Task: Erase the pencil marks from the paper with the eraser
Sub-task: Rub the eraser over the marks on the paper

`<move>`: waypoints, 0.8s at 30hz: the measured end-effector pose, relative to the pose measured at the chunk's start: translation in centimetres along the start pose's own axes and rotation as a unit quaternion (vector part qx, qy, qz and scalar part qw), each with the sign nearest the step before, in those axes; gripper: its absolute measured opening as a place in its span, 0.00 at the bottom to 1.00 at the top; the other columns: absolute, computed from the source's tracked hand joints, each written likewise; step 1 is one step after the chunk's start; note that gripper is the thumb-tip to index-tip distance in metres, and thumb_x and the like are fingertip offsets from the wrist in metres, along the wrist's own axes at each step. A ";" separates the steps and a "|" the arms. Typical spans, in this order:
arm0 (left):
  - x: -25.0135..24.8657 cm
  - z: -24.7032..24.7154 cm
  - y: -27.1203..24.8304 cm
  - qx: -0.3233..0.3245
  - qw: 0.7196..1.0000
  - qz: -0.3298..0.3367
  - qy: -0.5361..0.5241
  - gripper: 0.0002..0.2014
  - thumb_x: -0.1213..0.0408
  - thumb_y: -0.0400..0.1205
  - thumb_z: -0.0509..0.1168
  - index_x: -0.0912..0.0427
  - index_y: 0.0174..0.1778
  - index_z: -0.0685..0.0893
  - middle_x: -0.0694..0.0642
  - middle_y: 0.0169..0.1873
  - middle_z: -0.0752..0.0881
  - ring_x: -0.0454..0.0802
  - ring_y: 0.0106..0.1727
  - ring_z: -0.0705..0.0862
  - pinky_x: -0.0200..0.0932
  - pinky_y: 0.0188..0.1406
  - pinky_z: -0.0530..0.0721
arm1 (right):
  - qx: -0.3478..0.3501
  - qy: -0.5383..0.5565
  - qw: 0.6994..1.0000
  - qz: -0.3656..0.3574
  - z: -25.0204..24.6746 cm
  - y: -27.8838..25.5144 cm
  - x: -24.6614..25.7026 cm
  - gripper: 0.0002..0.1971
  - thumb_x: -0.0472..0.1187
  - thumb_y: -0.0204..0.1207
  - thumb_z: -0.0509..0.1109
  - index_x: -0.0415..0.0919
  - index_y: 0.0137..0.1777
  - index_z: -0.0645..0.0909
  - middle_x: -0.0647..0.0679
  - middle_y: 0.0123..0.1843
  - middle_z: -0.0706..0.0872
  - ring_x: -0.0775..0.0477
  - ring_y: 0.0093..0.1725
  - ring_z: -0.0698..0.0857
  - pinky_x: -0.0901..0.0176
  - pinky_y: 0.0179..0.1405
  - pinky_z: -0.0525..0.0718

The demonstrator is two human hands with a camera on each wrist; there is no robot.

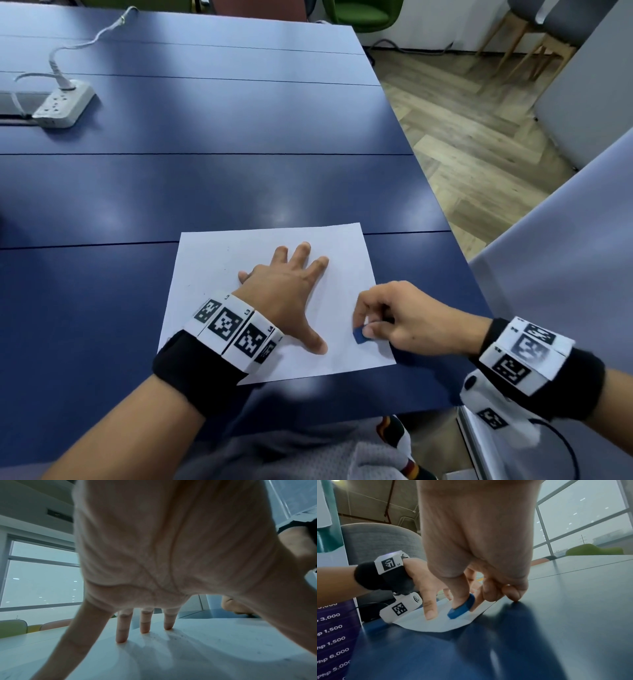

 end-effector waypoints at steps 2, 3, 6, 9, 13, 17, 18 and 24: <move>-0.1 0.0 0.0 0.002 1.000 0.001 -0.001 0.67 0.30 0.58 0.77 0.42 0.84 0.41 0.47 0.84 0.39 0.56 0.84 0.44 0.72 0.68 0.73 | 0.030 0.003 1.000 0.003 0.1 -1.1 0.0 0.06 0.36 0.74 0.72 0.48 0.41 0.85 0.44 0.33 0.86 0.46 0.33 0.83 0.49 0.39 0.85; 0.0 0.0 -0.1 0.003 1.000 0.000 -0.003 0.67 0.31 0.58 0.77 0.42 0.84 0.41 0.47 0.84 0.39 0.56 0.84 0.43 0.73 0.68 0.72 | 0.054 0.000 0.999 0.004 0.0 -1.6 0.2 0.05 0.36 0.74 0.72 0.49 0.41 0.85 0.44 0.34 0.86 0.47 0.34 0.84 0.49 0.40 0.85; 0.0 -0.1 -0.1 0.002 1.000 -0.001 -0.007 0.66 0.31 0.58 0.77 0.42 0.84 0.41 0.47 0.84 0.39 0.56 0.84 0.43 0.73 0.69 0.72 | 0.028 -0.004 1.000 -0.007 -1.2 -1.2 0.5 0.05 0.37 0.75 0.73 0.49 0.45 0.86 0.45 0.33 0.86 0.49 0.33 0.83 0.56 0.40 0.84; 0.0 0.0 -0.1 0.000 1.000 0.000 -0.007 0.66 0.30 0.58 0.76 0.42 0.84 0.42 0.46 0.84 0.39 0.56 0.84 0.44 0.72 0.68 0.73 | -0.070 0.021 0.997 -0.005 -2.7 1.2 0.4 0.05 0.37 0.75 0.74 0.47 0.47 0.87 0.47 0.30 0.83 0.54 0.29 0.79 0.61 0.37 0.81; 0.0 -0.1 -0.1 0.001 1.000 -0.001 -0.002 0.66 0.29 0.57 0.76 0.42 0.84 0.42 0.46 0.84 0.40 0.56 0.84 0.45 0.71 0.67 0.74 | -0.088 0.015 0.996 0.010 -2.9 4.1 0.3 0.04 0.38 0.75 0.74 0.48 0.45 0.87 0.53 0.29 0.81 0.60 0.26 0.76 0.68 0.33 0.76; 0.1 0.0 0.1 -0.002 1.000 0.001 -0.004 0.67 0.29 0.56 0.76 0.42 0.84 0.42 0.47 0.84 0.40 0.57 0.83 0.46 0.73 0.66 0.74 | -0.036 0.030 0.999 0.011 -1.9 2.7 -0.6 0.03 0.37 0.75 0.74 0.46 0.43 0.87 0.46 0.29 0.82 0.55 0.29 0.78 0.53 0.36 0.82; 0.0 0.0 0.1 -0.002 1.000 0.000 -0.004 0.67 0.29 0.56 0.77 0.42 0.84 0.42 0.47 0.84 0.40 0.57 0.84 0.45 0.73 0.67 0.73 | 0.002 0.029 1.000 0.005 -1.6 2.0 -0.5 0.03 0.37 0.74 0.74 0.46 0.43 0.87 0.44 0.30 0.83 0.52 0.30 0.78 0.50 0.37 0.83; -0.1 0.1 -0.2 0.000 1.000 -0.006 0.003 0.69 0.29 0.58 0.76 0.52 0.85 0.41 0.47 0.85 0.38 0.54 0.85 0.42 0.72 0.68 0.72 | 0.001 -0.039 0.999 -0.002 -3.2 5.0 0.3 0.05 0.37 0.72 0.76 0.45 0.47 0.88 0.55 0.27 0.82 0.60 0.26 0.78 0.71 0.32 0.76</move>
Point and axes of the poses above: each hand's wrist, its own y-axis towards the middle knuckle, its own z-axis out of the palm, x = y × z, the point moved 1 cm from there along y, towards the middle knuckle
